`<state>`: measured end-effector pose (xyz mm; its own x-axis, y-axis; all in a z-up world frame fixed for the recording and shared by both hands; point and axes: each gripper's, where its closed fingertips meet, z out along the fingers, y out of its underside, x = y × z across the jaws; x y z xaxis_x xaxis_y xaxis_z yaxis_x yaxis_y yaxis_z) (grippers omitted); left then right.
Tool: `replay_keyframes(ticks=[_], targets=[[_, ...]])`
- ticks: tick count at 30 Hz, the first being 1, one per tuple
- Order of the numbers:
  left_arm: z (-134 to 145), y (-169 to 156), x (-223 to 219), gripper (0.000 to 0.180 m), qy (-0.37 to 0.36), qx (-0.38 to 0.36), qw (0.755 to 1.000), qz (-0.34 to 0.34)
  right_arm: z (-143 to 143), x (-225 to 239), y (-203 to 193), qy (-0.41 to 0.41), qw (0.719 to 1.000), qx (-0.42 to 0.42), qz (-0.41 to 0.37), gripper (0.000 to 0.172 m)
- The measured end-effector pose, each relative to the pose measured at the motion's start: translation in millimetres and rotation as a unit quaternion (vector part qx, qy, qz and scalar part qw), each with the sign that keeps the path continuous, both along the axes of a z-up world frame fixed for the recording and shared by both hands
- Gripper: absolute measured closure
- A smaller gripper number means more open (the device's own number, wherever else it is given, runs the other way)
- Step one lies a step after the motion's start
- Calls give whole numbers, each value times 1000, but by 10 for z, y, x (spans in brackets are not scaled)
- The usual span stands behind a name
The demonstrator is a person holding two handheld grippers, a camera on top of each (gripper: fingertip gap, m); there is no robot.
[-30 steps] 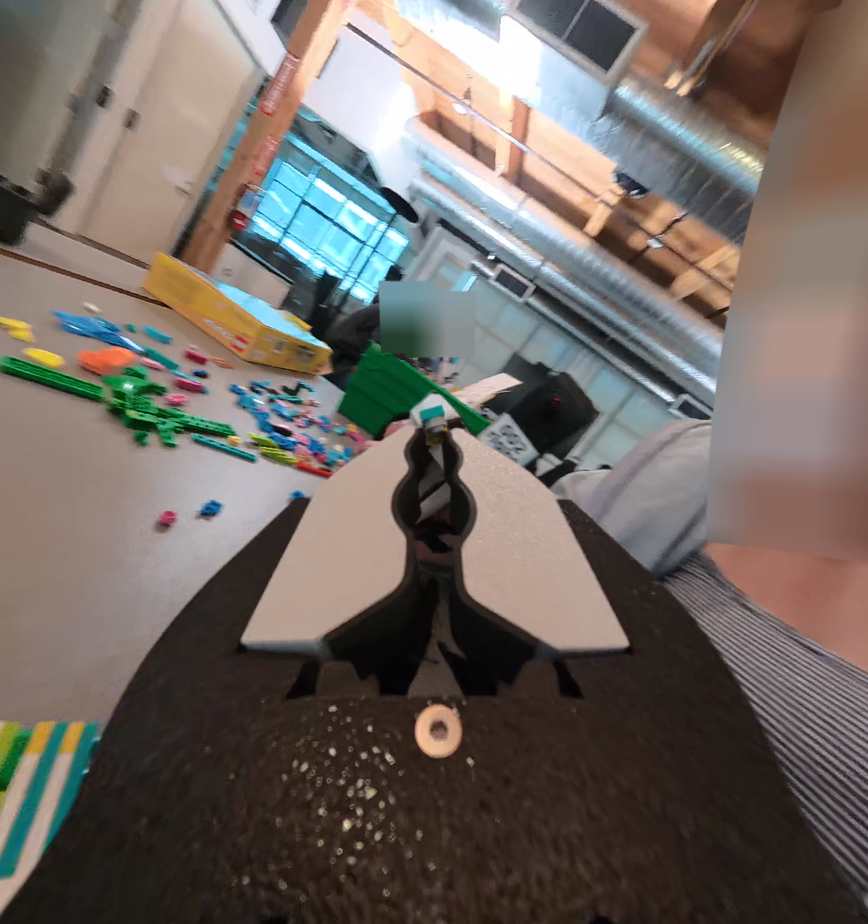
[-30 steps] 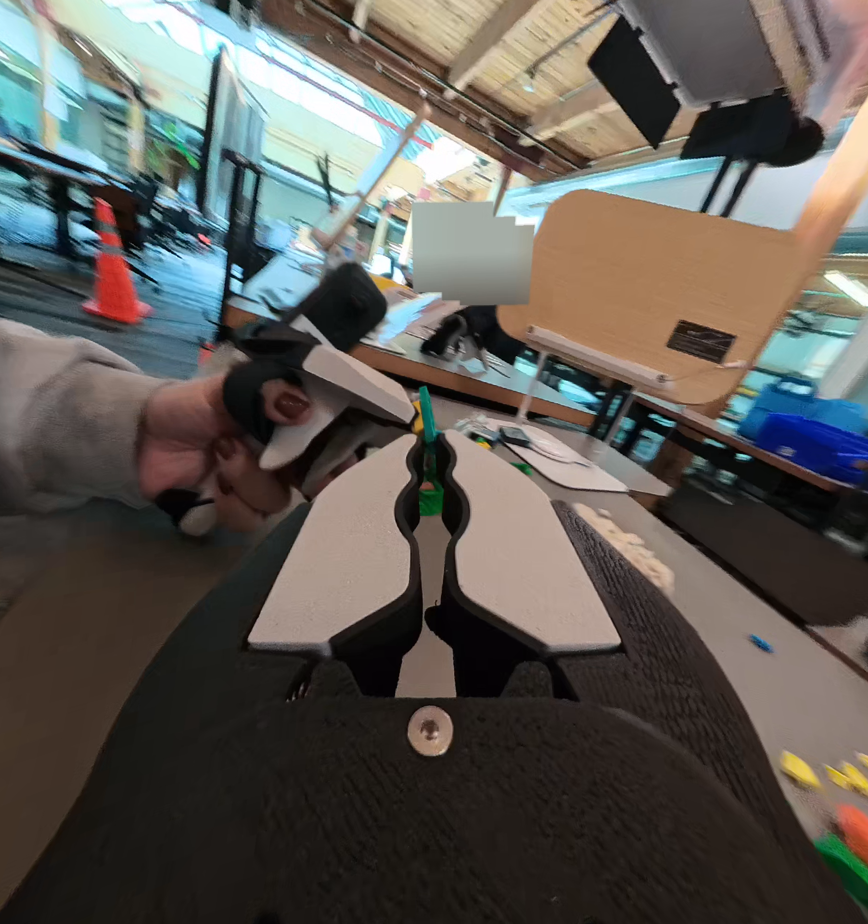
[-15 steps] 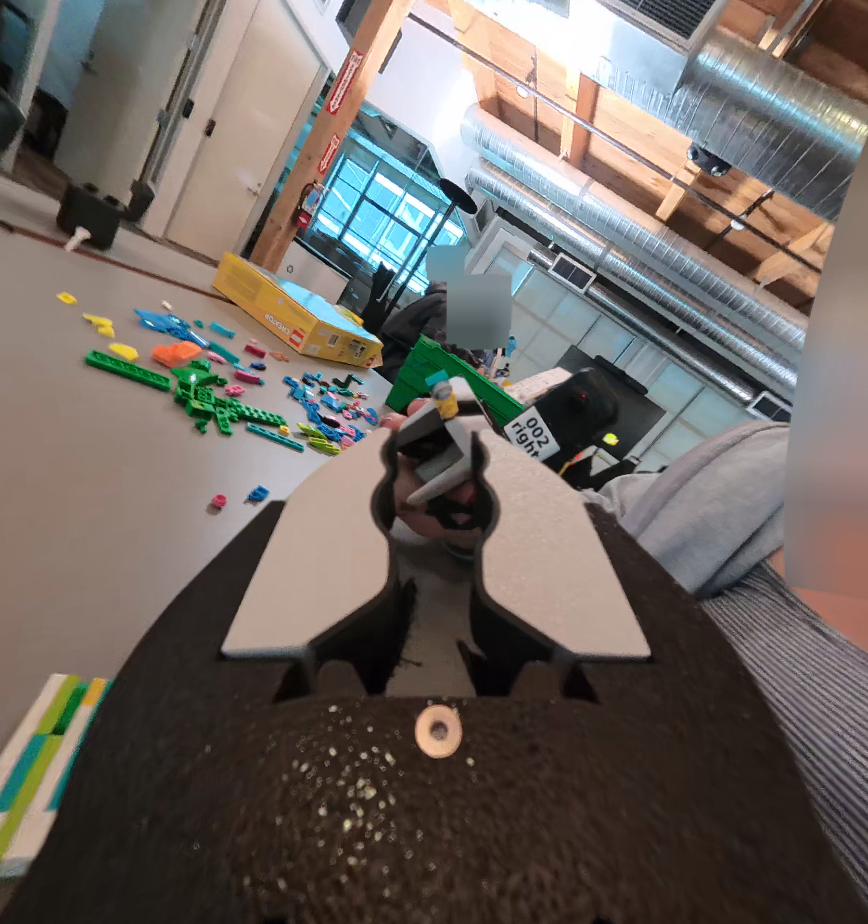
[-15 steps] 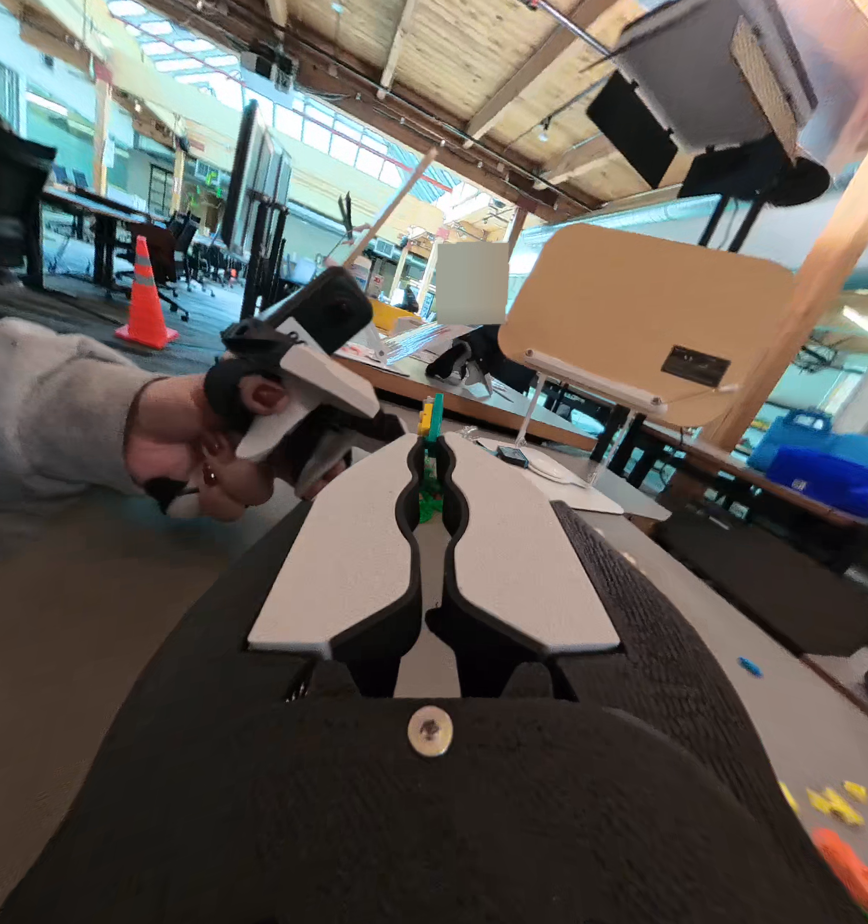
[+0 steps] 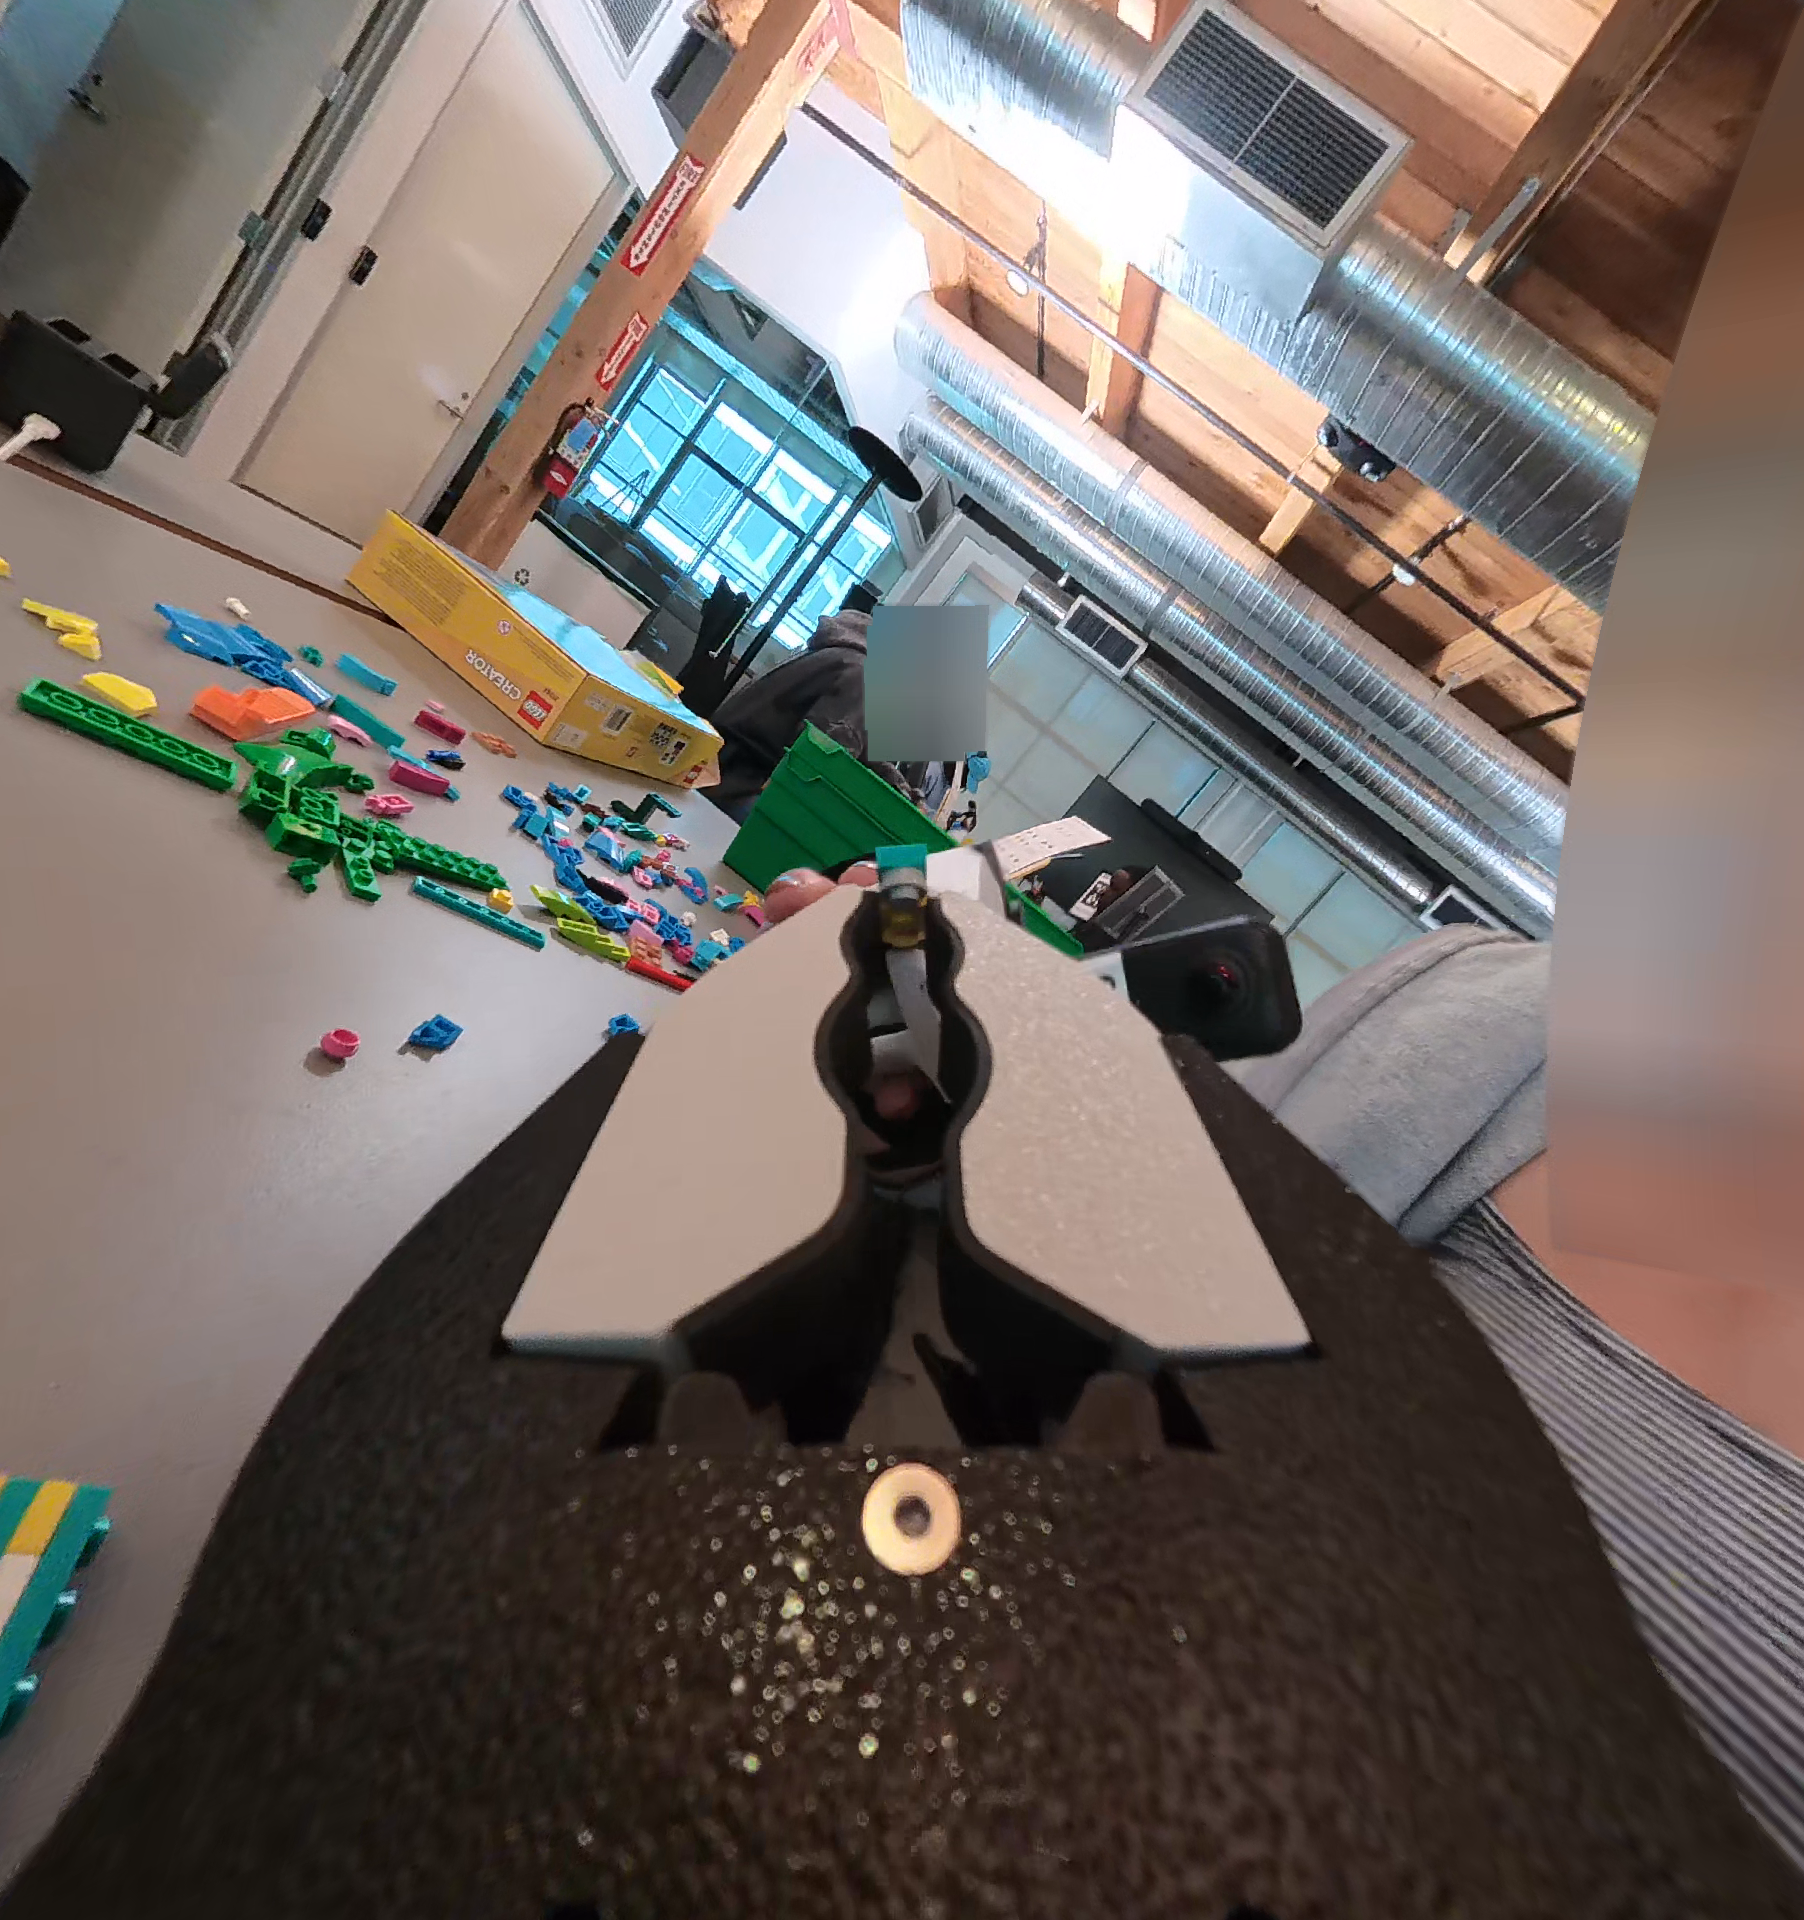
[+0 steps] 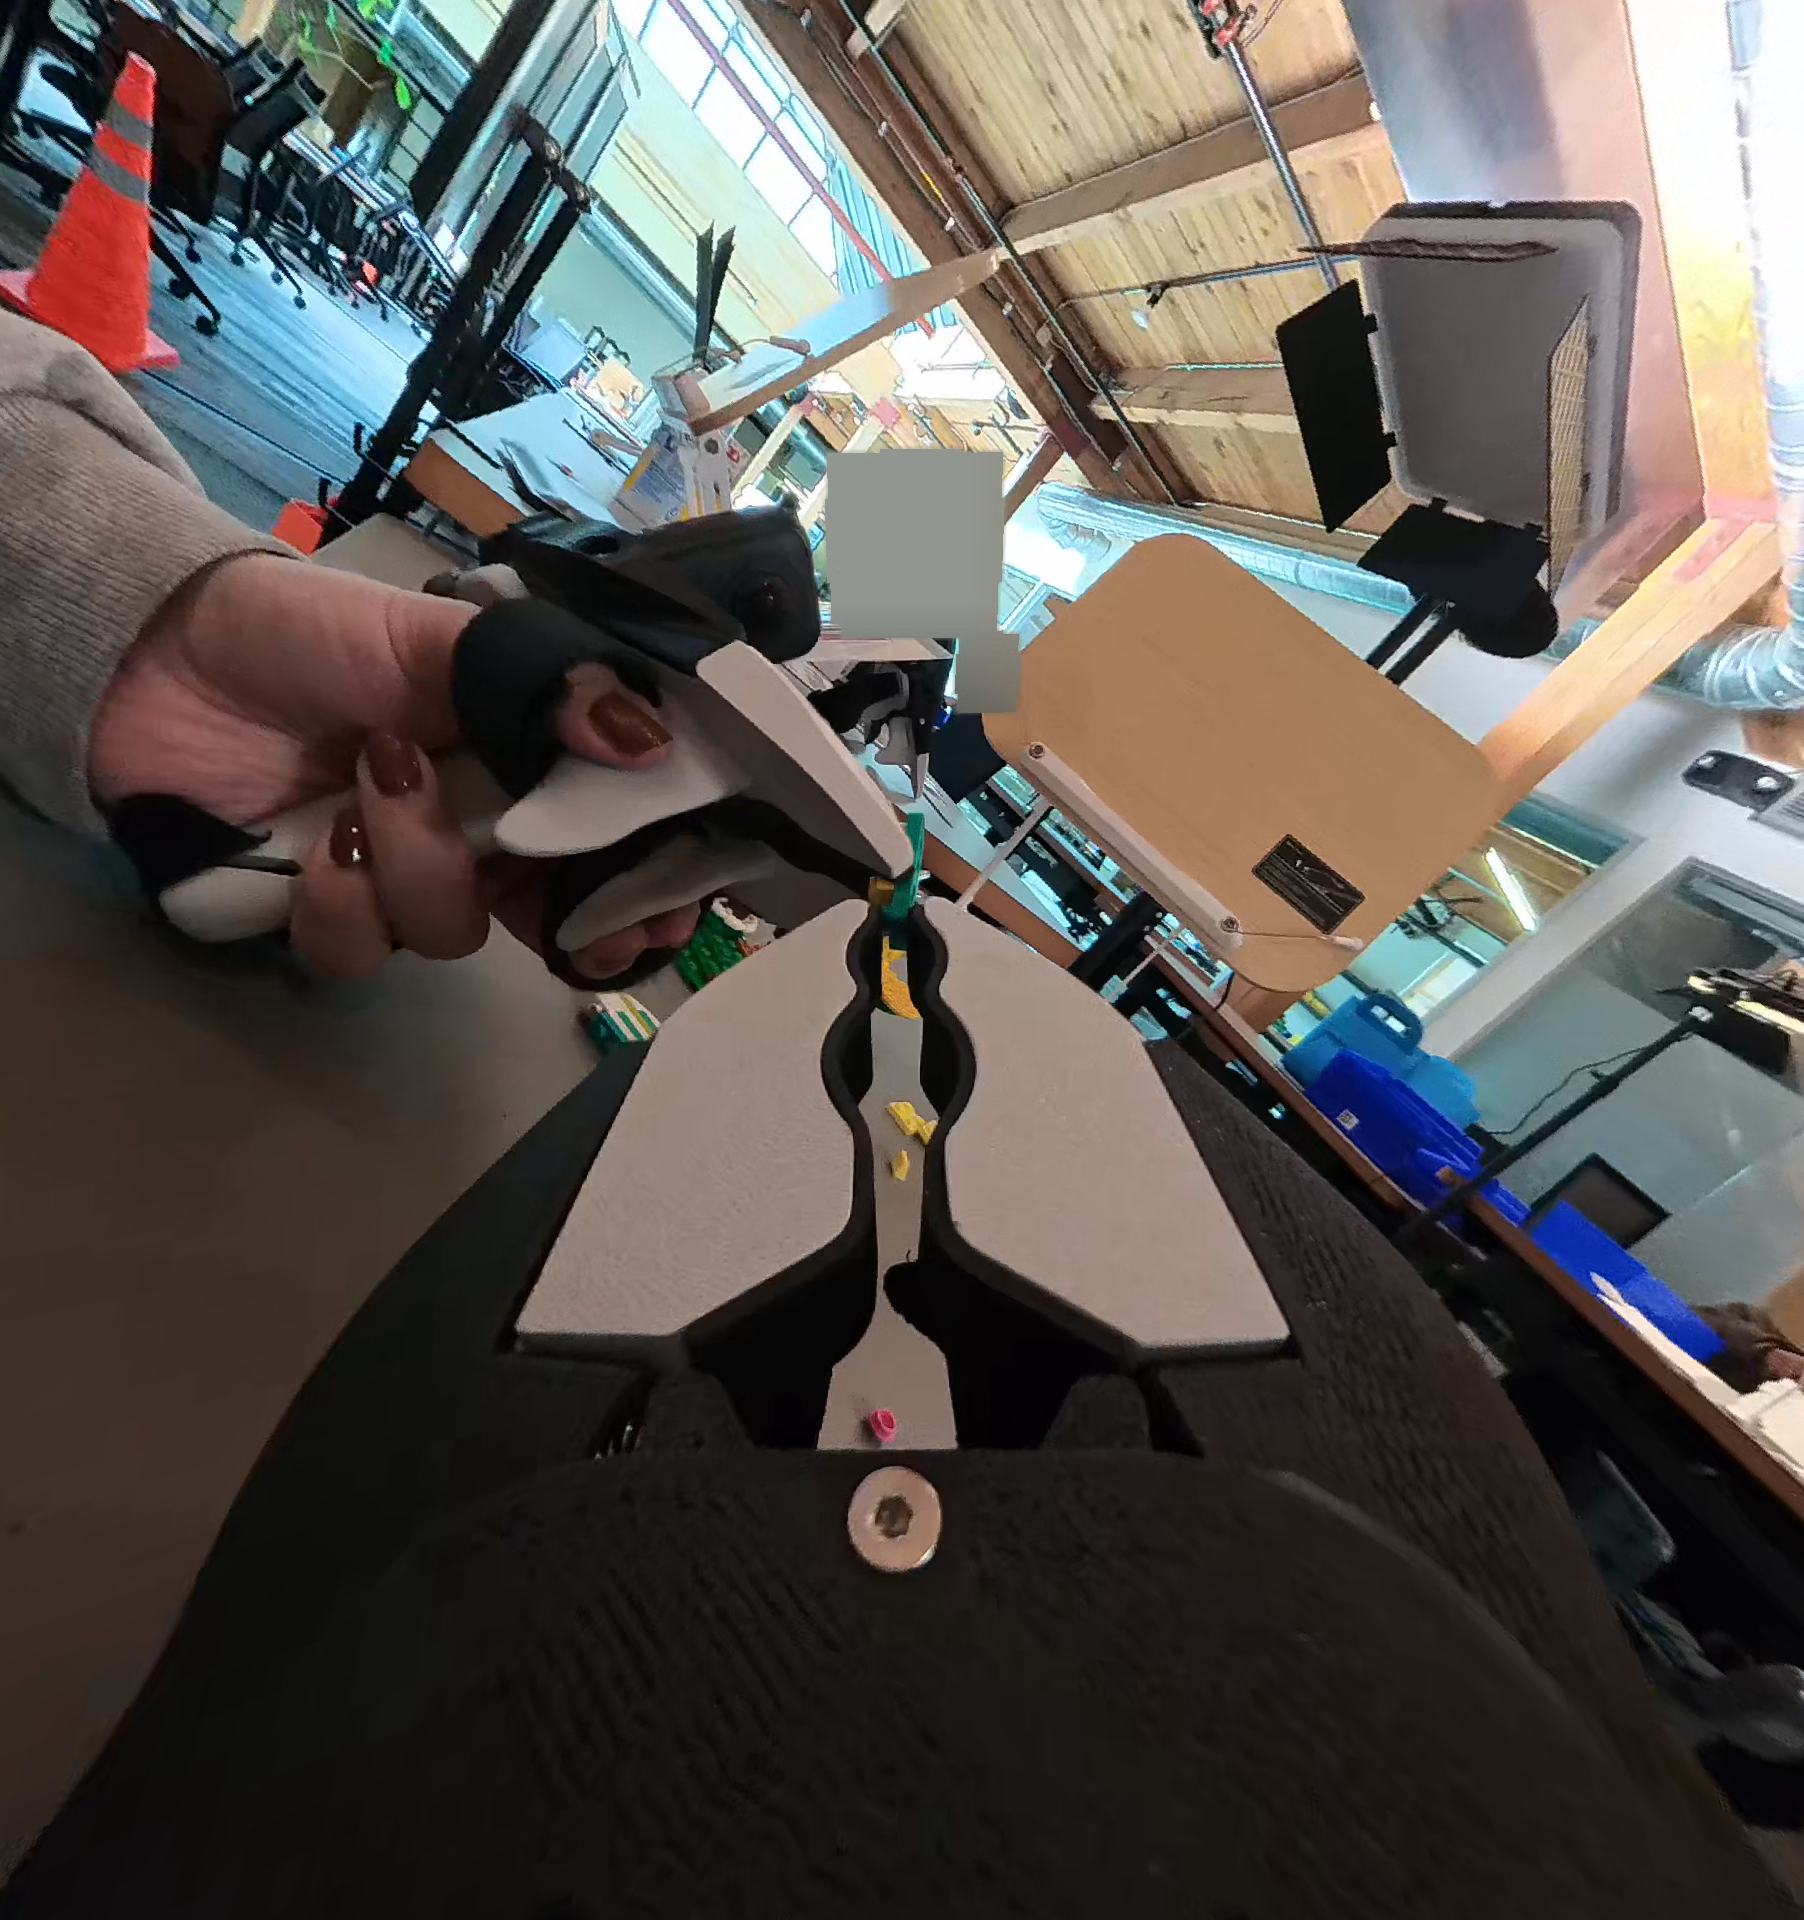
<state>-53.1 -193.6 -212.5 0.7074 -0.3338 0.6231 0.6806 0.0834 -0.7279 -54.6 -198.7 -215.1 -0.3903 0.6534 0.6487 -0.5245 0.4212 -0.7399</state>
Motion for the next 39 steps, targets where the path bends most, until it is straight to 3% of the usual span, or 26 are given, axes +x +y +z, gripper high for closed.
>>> replay_keyframes(ticks=[3,5,7,10,13,14,16,19,21,23,28,39], targets=[[42,-37,26,173,44,0,999,-2,28,17,-33,-58,997,-48,34,169],[85,-63,41,173,68,5,998,3,75,34,-60,-137,980,-124,79,170],[101,-83,44,173,75,9,997,0,102,41,-81,-221,945,-205,129,170],[74,-96,28,173,80,6,997,-4,92,32,-99,-334,869,-303,202,171],[32,-88,24,173,84,-8,996,-14,65,39,-97,-384,822,-339,249,172],[-4,-80,25,173,87,-23,996,-20,47,42,-91,-384,824,-329,255,172],[-90,-66,55,173,84,-62,993,-50,-27,53,-73,-351,864,-266,243,171],[-313,-74,198,173,40,-145,979,-137,-145,134,-89,-238,946,-98,196,129],[-434,-81,311,173,19,-180,967,-180,-360,210,-157,-192,966,44,164,115],[-527,-79,423,173,14,-205,956,-212,-489,317,-260,-177,963,107,172,116],[-585,-101,551,173,10,-221,943,-250,-574,395,-296,-183,955,137,187,137],[-520,-129,657,173,4,-200,937,-286,-520,512,-298,-201,945,146,215,138]])
